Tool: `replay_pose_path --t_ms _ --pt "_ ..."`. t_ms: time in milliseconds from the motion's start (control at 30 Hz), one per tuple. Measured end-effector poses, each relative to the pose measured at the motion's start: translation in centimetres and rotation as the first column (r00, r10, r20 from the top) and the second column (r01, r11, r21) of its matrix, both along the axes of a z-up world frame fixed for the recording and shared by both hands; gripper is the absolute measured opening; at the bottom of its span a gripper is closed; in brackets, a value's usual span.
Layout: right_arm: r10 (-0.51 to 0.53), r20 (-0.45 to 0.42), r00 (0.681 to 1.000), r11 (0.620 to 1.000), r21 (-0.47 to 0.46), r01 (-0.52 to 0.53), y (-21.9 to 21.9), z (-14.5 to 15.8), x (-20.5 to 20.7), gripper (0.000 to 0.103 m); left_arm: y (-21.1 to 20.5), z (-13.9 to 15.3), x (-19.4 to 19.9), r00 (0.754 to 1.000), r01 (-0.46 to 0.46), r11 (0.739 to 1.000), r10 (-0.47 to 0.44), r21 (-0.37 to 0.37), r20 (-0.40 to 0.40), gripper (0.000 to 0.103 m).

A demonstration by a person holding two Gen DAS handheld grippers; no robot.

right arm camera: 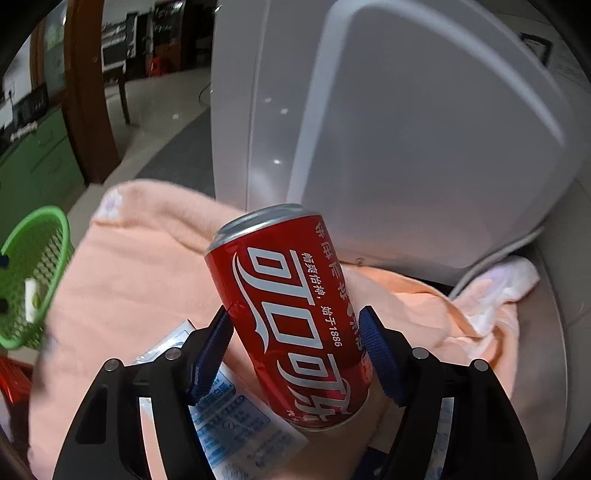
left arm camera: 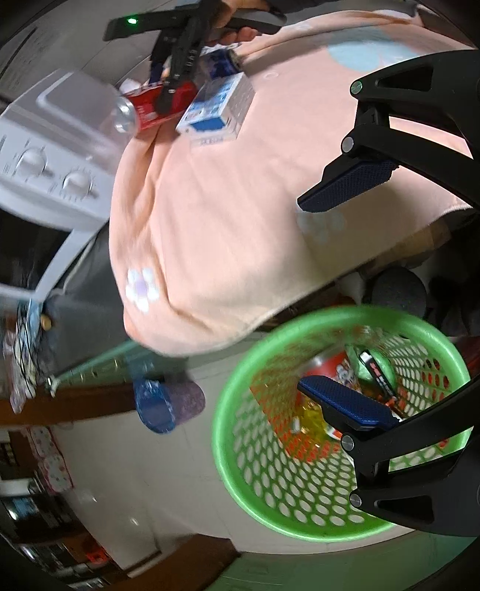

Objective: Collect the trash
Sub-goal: 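Grasp the red Coca-Cola can with the right gripper while the left gripper grasps the blue-white milk carton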

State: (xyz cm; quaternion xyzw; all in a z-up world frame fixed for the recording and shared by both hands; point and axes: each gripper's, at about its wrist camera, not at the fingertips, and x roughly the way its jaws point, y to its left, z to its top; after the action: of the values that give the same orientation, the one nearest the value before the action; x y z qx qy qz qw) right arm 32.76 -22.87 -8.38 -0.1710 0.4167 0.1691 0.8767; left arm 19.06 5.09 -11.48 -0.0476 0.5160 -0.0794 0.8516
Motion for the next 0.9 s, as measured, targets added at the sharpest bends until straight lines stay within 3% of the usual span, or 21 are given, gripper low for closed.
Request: replay_pose_path --t_ms 167,400,500,633,900 --pt "-0.03 0.019 0.999 0.998 0.054 0.029 -1.5 2.2 -1.6 0.065 -3.4 0.7 0.5 0.992 0.117 0.993 -0.117 0.011 0.04 0.089" --pt "-0.079 0.017 0.997 0.989 0.123 0.077 -3.6 4.0 -5.8 0.064 -8.5 1.6 1.7 0.939 0.325 0.945 -0.328 0.046 0.103 0.089" --pt "-0.116 0.013 0.993 0.98 0.162 0.113 -5.2 4.5 -8.1 0.064 -10.8 2.1 2.5 0.895 0.424 0.904 -0.428 0.056 0.129 0.091" --pt "-0.167 0.004 0.986 0.965 0.206 0.162 -7.2 4.7 -11.0 0.064 -14.8 2.3 3.8 0.811 0.551 0.826 -0.564 0.121 0.155 0.093" --pt "-0.254 -0.016 0.967 0.931 0.266 0.249 -10.3 5.2 -16.1 0.064 -20.0 1.6 6.5 0.669 0.699 0.684 -0.728 0.208 0.149 0.093"
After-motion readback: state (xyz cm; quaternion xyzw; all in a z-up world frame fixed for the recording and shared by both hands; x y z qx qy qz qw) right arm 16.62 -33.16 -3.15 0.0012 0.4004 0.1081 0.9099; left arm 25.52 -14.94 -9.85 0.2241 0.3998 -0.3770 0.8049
